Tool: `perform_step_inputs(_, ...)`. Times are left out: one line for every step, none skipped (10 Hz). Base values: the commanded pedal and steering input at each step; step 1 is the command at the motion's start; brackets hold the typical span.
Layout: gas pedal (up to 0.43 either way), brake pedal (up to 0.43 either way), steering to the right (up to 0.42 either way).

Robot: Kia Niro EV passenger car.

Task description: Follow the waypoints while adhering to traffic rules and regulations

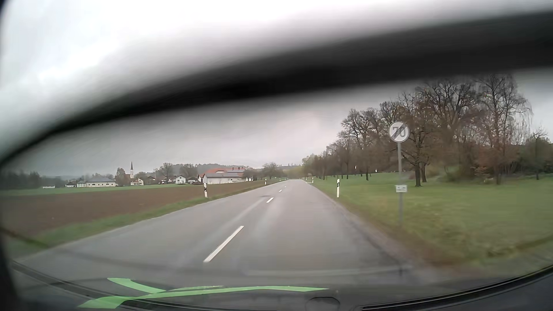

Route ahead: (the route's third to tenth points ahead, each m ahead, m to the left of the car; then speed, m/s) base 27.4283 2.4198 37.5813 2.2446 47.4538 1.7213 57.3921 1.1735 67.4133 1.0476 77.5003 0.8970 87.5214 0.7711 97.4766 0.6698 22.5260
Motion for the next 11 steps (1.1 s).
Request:
perform_step_inputs(0.197,0.0,0.001)
perform_step_inputs(0.22,0.0,0.001)
perform_step_inputs(0.228,0.0,0.001)
perform_step_inputs(0.228,0.0,0.001)
perform_step_inputs(0.228,0.0,0.001)
perform_step_inputs(0.228,0.0,0.001)
perform_step_inputs(0.228,0.0,0.001)
perform_step_inputs(0.24,0.0,0.001)
perform_step_inputs(0.24,0.0,0.001)
perform_step_inputs(0.22,0.0,0.001)
perform_step_inputs(0.15,0.0,0.001)
